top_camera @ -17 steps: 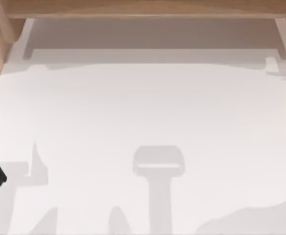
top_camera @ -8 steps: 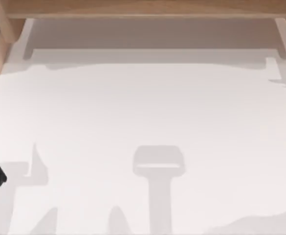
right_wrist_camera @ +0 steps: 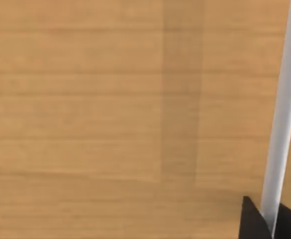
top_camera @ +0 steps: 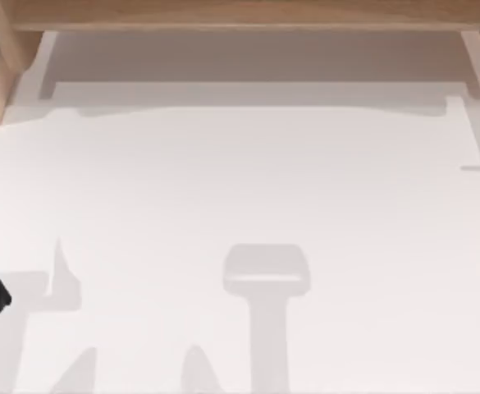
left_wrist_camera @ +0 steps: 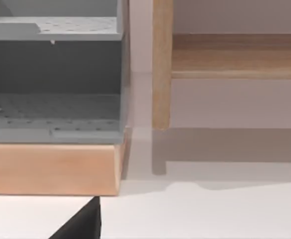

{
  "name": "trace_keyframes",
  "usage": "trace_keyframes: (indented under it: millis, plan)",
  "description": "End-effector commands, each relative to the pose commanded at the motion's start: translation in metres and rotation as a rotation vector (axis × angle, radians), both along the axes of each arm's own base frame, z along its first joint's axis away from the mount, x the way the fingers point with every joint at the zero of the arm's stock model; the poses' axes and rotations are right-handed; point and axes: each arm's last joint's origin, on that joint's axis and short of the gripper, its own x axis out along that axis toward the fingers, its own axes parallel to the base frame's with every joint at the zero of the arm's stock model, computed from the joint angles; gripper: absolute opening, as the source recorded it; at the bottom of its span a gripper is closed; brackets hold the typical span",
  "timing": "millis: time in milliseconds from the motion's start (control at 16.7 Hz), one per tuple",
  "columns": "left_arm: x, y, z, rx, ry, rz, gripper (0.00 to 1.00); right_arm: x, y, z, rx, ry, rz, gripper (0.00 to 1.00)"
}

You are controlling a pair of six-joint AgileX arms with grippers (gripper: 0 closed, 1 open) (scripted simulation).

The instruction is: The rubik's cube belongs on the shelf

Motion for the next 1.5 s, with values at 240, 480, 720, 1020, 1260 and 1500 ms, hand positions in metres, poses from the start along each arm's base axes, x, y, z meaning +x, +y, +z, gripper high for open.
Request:
trace_keyframes:
  millis: [240,480,720,1020,1260,1500]
  plan:
    - [0.0,0.0,0.0,0.0,0.0,0.0,1.0,-0.004,-0.001,0.0,-0.003,-0.001,-0.002,0.0]
    - [0.0,0.0,0.0,0.0,0.0,0.0,1.0,-0.039,-0.001,-0.002,0.002,0.003,0.0,0.0]
    - [0.0,0.0,0.0,0.0,0.0,0.0,1.0,-0.062,0.001,0.0,0.001,0.0,0.001,0.0]
    - [0.0,0.0,0.0,0.0,0.0,0.0,1.0,-0.062,0.001,0.0,0.001,0.0,0.001,0.15]
    - [0.0,0.0,0.0,0.0,0.0,0.0,1.0,-0.062,0.001,0.0,0.001,0.0,0.001,0.45]
    - [0.0,0.0,0.0,0.0,0.0,0.0,1.0,-0.062,0.001,0.0,0.001,0.0,0.001,0.75]
